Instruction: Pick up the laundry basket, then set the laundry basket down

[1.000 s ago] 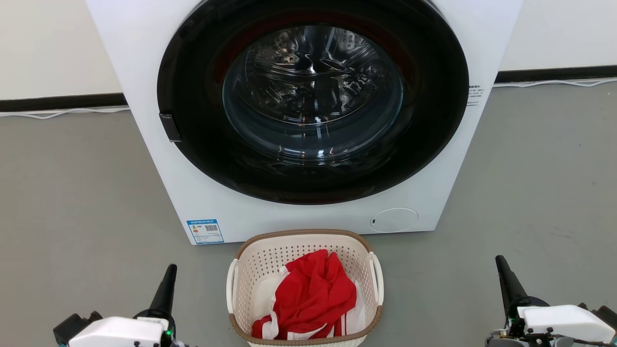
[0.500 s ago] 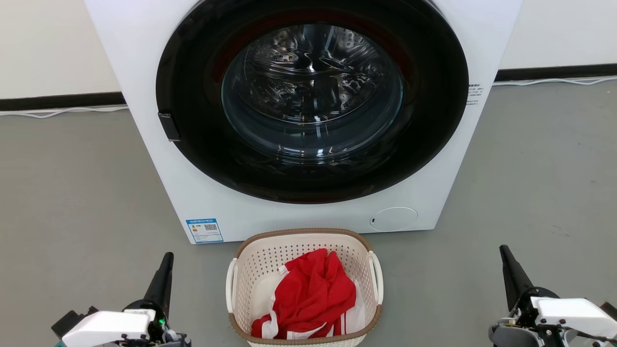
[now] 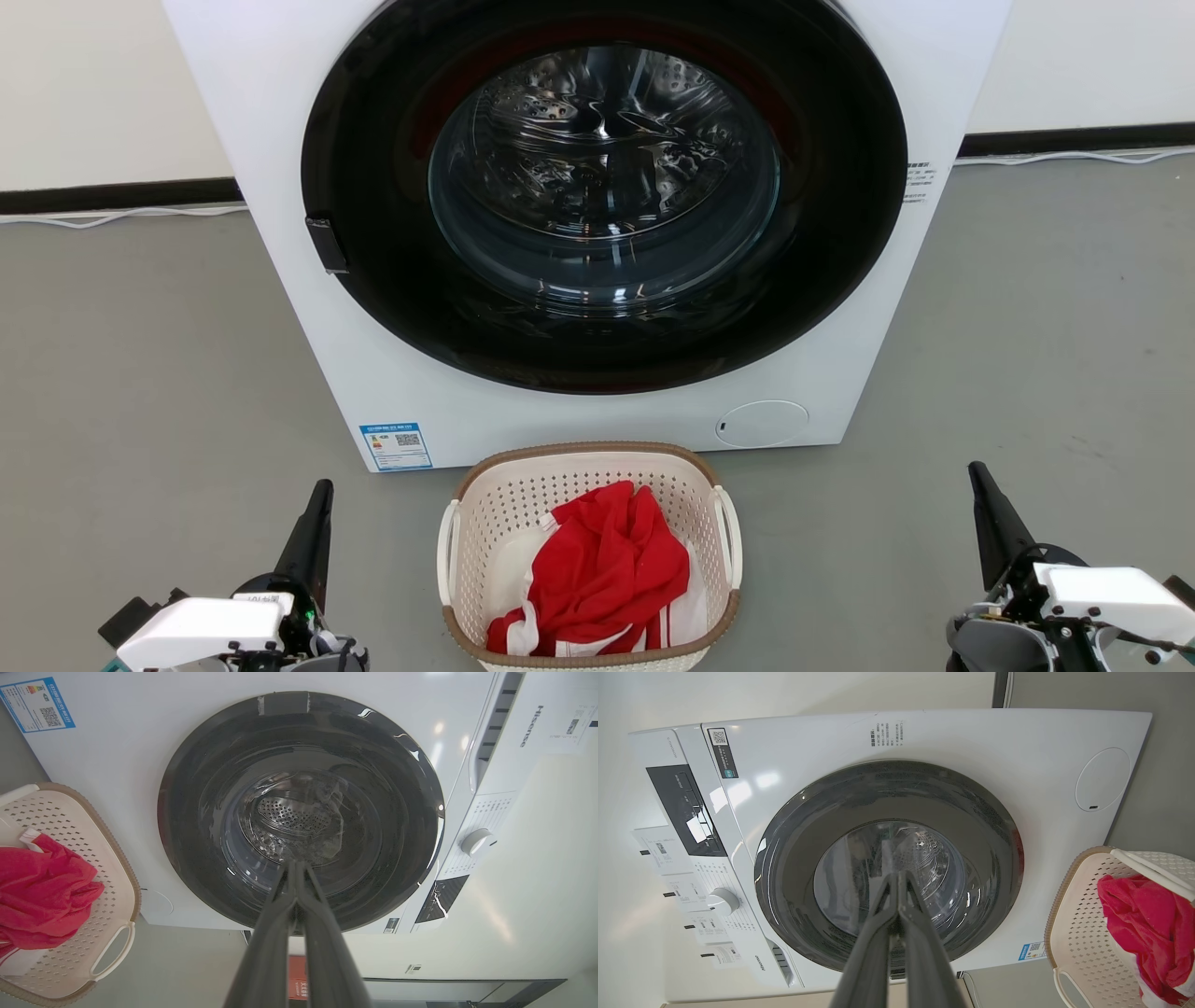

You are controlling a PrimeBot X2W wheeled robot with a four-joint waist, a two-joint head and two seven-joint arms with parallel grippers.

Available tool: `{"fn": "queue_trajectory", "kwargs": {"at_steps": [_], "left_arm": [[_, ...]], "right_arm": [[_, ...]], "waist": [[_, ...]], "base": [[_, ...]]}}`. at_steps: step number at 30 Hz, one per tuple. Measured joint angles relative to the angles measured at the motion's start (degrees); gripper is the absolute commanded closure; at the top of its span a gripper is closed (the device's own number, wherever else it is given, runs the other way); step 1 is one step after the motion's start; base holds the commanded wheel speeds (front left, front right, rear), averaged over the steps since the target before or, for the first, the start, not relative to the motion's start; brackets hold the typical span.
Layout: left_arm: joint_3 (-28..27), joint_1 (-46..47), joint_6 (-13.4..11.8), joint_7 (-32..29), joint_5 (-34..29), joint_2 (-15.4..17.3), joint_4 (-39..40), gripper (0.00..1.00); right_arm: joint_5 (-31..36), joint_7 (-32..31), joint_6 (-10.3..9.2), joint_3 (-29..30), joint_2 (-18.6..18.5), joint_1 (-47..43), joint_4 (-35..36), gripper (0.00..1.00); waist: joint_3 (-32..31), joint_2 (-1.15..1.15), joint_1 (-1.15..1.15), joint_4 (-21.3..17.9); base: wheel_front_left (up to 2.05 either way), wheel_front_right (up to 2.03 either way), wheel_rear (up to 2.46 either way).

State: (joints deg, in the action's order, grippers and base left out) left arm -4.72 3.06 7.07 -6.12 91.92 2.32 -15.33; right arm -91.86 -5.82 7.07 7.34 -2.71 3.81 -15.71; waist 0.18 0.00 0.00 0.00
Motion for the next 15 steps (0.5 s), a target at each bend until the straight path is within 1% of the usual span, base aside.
{"fn": "queue_trajectory", "kwargs": {"at_steps": [15], "left_arm": [[-0.02, 0.0, 0.0, 0.0, 0.0, -0.01, 0.0, 1.0]], "right_arm": [[0.0, -0.05, 0.0, 0.04, 0.01, 0.0, 0.0, 1.0]], "waist": [[0.0, 0.0, 0.0, 0.0]], "base": [[0.0, 0.0, 0.0]]}}
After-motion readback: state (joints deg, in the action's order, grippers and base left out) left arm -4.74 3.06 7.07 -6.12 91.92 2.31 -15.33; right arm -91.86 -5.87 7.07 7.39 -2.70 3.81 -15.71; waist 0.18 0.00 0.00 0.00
